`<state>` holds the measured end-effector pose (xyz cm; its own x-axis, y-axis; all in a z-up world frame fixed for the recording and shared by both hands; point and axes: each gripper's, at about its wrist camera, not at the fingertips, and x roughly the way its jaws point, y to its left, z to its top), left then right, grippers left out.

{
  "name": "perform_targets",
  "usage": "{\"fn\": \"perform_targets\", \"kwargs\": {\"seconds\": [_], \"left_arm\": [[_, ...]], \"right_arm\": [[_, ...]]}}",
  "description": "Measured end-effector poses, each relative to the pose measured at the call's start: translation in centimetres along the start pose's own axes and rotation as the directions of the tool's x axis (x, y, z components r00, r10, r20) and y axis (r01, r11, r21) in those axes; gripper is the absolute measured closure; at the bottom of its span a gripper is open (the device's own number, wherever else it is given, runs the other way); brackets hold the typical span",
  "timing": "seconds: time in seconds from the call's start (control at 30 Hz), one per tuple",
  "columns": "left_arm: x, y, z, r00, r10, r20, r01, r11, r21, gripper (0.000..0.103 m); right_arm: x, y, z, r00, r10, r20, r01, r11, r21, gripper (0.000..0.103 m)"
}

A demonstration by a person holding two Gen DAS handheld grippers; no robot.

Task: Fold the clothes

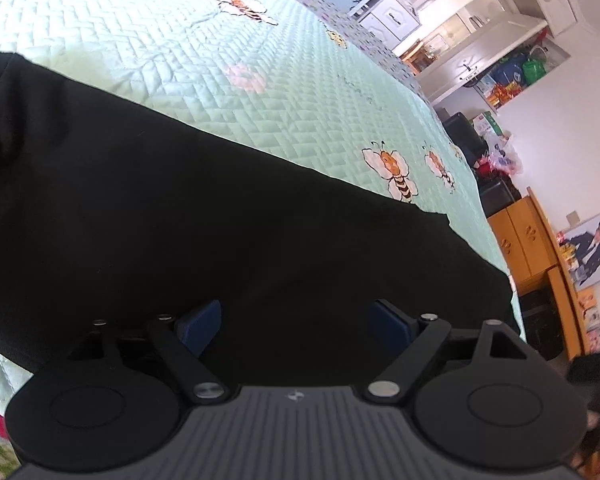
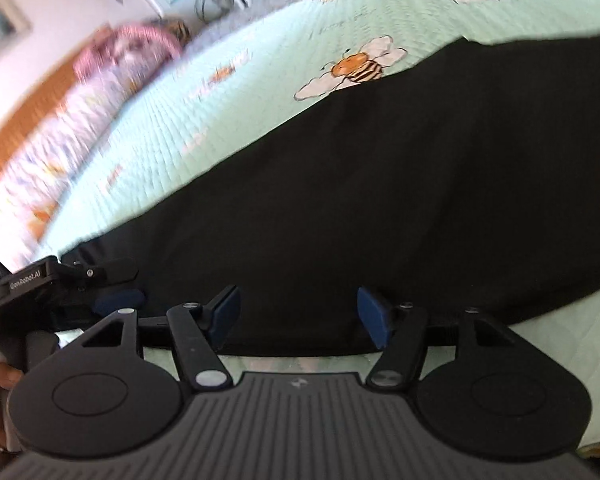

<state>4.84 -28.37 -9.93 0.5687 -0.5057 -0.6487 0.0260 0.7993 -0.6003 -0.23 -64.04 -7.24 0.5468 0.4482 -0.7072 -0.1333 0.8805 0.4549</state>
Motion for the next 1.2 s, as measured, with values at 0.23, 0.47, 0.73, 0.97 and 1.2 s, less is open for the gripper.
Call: {"fn": "perform_targets", "kwargs": {"seconds": [0.23, 0.47, 0.73, 0.97, 1.2], "left_arm": [[-0.3, -0.2, -0.3, 1.000, 0.015, -0.008, -0.015, 0.999, 0.048, 0.017], [0.2, -0.9, -0.6, 0.999, 0.039, -0.016, -0.037, 0.992, 0.117, 0.017], [0.2, -0.3, -0.4, 1.000, 0.013, -0.027, -0.010, 0.994, 0.105, 0.012], [0.1, -0.1, -0.3, 0.999, -0.006, -0.034, 0.010, 0.995, 0.096, 0.010], [0.1, -0.2, -0.4, 0.999, -0.010, -0.036, 0.014, 0.995, 0.102, 0.009]], "right_arm": [[0.4, 6.7, -0.2, 0.997, -0.073, 0.039, 0.080, 0.968, -0.239, 0.027], [3.8, 8.0, -3.2, 0.980, -0.199, 0.002, 0.187, 0.918, -0.349, 0.010], [3.0, 9.2, -3.1, 0.974, -0.216, -0.069, 0.180, 0.921, -0.346, 0.003], [0.3, 9.3, -0.3, 0.985, -0.162, 0.052, 0.169, 0.955, -0.243, 0.012], [3.0, 5.8, -0.8, 0.972, -0.235, 0.008, 0.234, 0.961, -0.149, 0.025]]}}
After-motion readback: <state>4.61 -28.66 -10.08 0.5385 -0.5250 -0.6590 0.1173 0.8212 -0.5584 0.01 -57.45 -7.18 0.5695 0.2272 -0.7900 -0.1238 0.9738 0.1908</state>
